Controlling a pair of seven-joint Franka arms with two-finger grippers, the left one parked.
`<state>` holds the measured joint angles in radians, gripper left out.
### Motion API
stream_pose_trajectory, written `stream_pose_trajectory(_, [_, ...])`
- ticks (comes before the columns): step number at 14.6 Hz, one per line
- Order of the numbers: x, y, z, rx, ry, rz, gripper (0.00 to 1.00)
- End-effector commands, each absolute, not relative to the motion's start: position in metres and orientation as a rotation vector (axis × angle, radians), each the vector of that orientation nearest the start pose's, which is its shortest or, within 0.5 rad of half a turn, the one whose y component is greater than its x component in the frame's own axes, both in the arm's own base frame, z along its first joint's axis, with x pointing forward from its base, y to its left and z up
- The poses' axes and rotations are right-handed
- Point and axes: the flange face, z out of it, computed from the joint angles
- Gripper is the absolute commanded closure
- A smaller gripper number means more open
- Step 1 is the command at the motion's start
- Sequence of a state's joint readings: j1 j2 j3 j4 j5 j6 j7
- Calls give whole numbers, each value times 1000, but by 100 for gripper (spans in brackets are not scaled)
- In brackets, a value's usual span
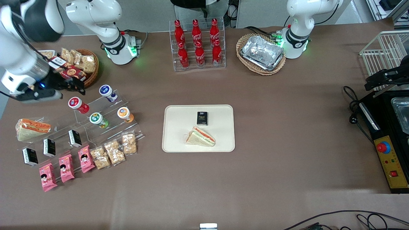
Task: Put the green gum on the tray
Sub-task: 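Lower the open right gripper over the green-labelled gum bottle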
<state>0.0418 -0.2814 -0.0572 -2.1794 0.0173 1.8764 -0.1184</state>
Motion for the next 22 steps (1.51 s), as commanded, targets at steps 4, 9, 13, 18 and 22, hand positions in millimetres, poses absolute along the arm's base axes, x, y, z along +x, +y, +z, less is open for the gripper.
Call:
stream_pose_trajectory(4, [478, -14, 385, -3089, -302, -8, 0])
stream_pose_trajectory(9, [485, -17, 342, -3101, -292, -42, 0])
stream_pose_trajectory(13, [490, -18, 328, -3106, -290, -60, 0])
stream_pose_trajectory(18, [493, -17, 317, -3109, -294, -72, 0])
stream_pose_trajectory(22, [492, -17, 311, -3109, -291, -55, 6])
